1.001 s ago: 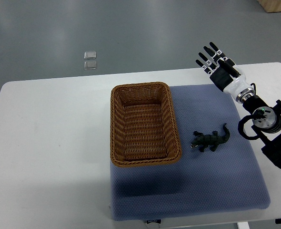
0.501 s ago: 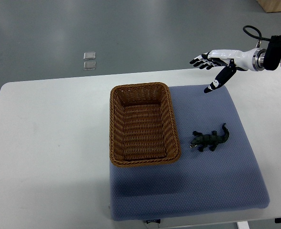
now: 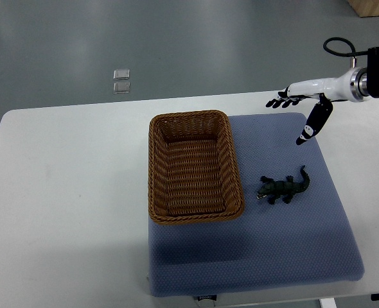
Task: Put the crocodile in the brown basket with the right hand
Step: 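Lower the open right hand down onto the toy crocodile, then close the right hand's fingers around the crocodile's body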
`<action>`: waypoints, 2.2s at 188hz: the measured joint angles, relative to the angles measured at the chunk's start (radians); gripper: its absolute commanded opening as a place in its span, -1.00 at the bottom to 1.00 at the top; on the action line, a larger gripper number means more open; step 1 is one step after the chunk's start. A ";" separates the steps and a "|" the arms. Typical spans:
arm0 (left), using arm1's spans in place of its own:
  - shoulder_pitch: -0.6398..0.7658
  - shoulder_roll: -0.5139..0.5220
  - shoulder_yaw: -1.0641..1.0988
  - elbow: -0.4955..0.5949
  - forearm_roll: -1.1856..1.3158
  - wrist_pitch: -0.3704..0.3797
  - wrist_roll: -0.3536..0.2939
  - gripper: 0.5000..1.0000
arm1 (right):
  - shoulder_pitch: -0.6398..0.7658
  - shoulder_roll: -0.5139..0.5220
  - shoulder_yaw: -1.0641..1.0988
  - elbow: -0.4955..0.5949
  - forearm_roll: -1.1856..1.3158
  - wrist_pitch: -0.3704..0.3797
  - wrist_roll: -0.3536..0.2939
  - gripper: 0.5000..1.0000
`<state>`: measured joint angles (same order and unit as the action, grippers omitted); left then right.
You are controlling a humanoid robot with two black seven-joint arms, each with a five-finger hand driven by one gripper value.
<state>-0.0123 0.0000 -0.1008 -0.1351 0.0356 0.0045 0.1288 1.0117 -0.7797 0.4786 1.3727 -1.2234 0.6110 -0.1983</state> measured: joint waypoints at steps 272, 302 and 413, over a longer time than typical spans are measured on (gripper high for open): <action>-0.003 0.000 0.002 0.001 -0.001 0.001 0.006 1.00 | -0.345 0.100 0.058 0.022 -0.040 -0.244 0.022 0.69; -0.003 0.000 0.000 0.001 -0.001 0.001 0.006 1.00 | -0.354 0.106 0.058 0.020 -0.042 -0.244 0.022 0.64; -0.003 0.000 0.001 0.001 0.000 0.001 0.005 1.00 | -0.378 0.131 0.059 -0.002 -0.044 -0.255 0.024 -0.17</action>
<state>-0.0149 0.0000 -0.0998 -0.1342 0.0351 0.0054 0.1337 0.6339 -0.6487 0.5373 1.3703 -1.2671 0.3557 -0.1741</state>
